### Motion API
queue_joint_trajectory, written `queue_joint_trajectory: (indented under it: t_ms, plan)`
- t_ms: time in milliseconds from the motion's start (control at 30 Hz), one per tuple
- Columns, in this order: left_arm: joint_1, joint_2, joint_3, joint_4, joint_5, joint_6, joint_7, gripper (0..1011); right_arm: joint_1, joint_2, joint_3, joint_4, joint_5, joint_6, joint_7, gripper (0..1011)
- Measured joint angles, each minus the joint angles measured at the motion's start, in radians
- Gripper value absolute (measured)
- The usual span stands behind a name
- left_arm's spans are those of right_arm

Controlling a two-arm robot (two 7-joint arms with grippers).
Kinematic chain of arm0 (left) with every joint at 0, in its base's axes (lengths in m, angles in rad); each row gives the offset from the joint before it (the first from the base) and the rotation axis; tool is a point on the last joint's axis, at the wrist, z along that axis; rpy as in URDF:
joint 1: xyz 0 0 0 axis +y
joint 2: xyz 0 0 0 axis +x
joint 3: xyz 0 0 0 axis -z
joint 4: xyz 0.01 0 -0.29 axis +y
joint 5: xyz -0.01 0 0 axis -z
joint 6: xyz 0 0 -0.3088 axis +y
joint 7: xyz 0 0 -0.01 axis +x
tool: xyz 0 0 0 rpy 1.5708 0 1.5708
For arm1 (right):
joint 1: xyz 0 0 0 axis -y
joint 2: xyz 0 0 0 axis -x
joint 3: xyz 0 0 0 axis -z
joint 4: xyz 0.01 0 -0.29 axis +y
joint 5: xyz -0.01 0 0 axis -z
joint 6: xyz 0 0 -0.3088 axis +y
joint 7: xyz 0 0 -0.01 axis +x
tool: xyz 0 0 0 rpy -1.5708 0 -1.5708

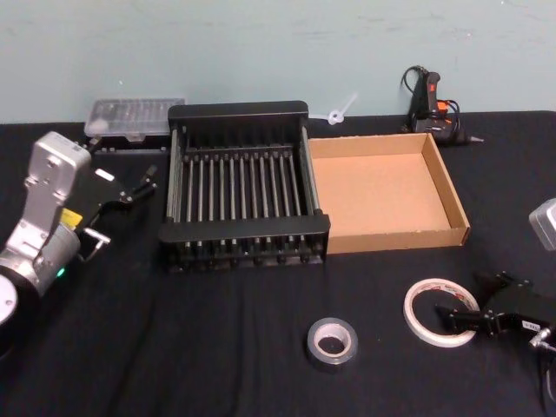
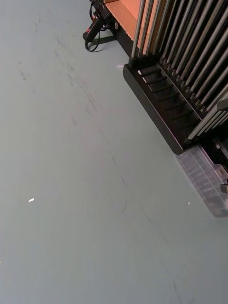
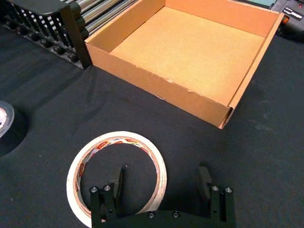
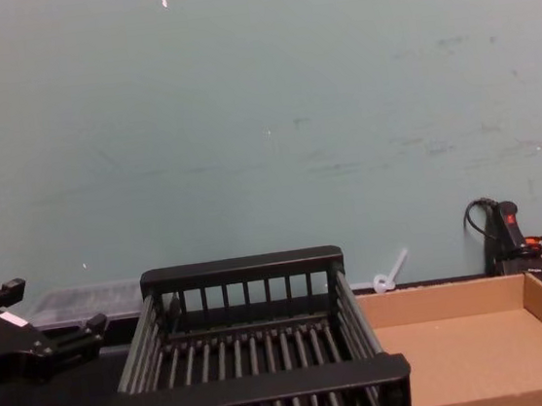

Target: Pick up the white tape and place it into the black box , Pick up the silver tape and place it into the brown box.

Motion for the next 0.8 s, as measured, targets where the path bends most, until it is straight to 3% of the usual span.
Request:
queue_joint_trajectory:
  t_ms: [800]
  plan:
    - [0.000, 0.000, 0.000, 0.000, 0.000, 0.000, 0.000, 1001, 0.000, -0.002, 0.001, 0.002, 0.002, -0.002, -0.002, 1002]
